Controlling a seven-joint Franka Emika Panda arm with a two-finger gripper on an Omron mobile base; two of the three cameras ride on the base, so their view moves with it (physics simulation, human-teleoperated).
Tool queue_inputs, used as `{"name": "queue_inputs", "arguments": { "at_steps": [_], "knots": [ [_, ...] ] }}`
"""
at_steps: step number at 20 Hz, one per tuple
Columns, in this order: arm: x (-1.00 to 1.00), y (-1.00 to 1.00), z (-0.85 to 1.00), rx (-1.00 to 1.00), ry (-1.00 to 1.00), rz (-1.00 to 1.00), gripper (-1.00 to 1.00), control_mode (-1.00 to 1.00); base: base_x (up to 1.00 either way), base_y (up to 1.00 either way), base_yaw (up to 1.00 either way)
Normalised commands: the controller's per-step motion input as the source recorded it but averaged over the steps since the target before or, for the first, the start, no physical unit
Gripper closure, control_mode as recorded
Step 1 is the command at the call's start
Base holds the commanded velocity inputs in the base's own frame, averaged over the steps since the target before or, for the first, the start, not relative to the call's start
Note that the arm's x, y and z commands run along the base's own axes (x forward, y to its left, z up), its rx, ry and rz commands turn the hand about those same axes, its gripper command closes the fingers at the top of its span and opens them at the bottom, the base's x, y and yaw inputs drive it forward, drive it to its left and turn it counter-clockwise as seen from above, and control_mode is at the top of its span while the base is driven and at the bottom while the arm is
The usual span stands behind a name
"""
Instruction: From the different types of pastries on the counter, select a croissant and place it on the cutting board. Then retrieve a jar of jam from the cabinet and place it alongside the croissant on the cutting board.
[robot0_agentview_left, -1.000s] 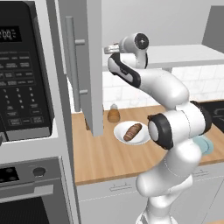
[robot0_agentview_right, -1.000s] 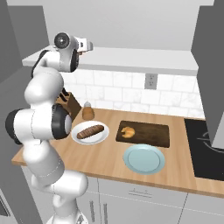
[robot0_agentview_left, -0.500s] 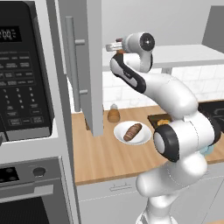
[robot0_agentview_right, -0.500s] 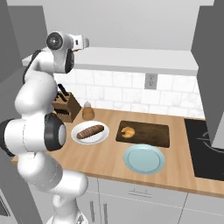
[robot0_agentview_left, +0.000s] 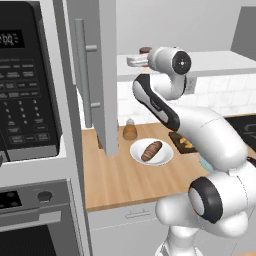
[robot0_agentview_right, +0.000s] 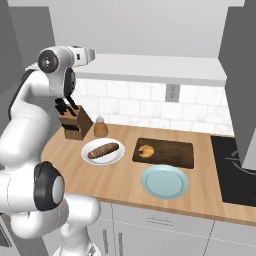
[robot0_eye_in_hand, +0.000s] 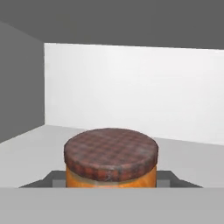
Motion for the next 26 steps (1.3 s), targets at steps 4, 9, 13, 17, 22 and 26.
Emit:
{"name": "queue_inputs", "arguments": {
  "at_steps": [4, 9, 13, 17, 22, 26],
  "knots": [
    [-1.00, 0.00, -0.15, 0.00, -0.02, 0.00, 1.00, -1.00, 0.00, 0.00, 0.00],
    [-1.00, -0.05, -0.25, 0.00, -0.02, 0.00, 1.00, -1.00, 0.00, 0.00, 0.00],
    [-1.00, -0.17, -0.52, 0.00, 0.00, 0.00, 1.00, -1.00, 0.00, 0.00, 0.00],
    [-1.00, -0.40, -0.77, 0.00, 0.00, 0.00, 1.00, -1.00, 0.00, 0.00, 0.00],
    [-0.47, -0.85, -1.00, 0.00, 0.04, 0.02, 1.00, -1.00, 0.00, 0.00, 0.00],
    [0.00, -1.00, -0.96, 0.00, 0.01, 0.12, 1.00, -1.00, 0.00, 0.00, 0.00]
  ]
}}
